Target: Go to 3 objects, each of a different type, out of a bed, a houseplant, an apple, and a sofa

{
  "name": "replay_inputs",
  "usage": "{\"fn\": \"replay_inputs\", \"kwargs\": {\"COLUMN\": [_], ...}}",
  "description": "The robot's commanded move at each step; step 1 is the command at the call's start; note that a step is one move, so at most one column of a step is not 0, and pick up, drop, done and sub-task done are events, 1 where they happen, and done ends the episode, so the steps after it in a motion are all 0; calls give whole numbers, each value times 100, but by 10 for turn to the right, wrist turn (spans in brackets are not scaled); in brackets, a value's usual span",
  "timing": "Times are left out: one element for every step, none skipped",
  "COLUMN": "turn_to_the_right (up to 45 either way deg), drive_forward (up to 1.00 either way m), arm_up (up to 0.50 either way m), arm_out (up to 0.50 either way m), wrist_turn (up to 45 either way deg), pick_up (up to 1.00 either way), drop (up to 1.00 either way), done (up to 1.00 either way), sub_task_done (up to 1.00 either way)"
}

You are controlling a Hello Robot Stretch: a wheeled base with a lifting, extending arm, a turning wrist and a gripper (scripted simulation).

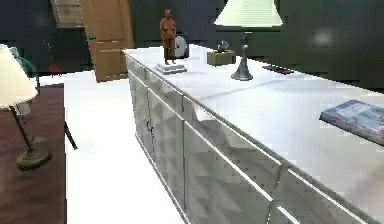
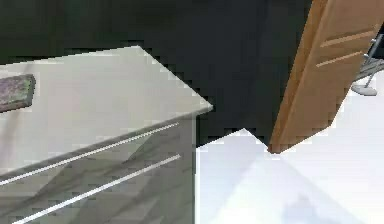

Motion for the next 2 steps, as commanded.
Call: {"fn": "replay_inputs", "kwargs": {"turn_to_the_right": [-450, -450], "drive_forward": [0, 0], "arm_up": [0, 0], "arm_out": [0, 0], "wrist_turn": [0, 0], "pick_up": [0, 0], "drop": [0, 0], "done": [0, 0], "sub_task_done": [0, 0]}}
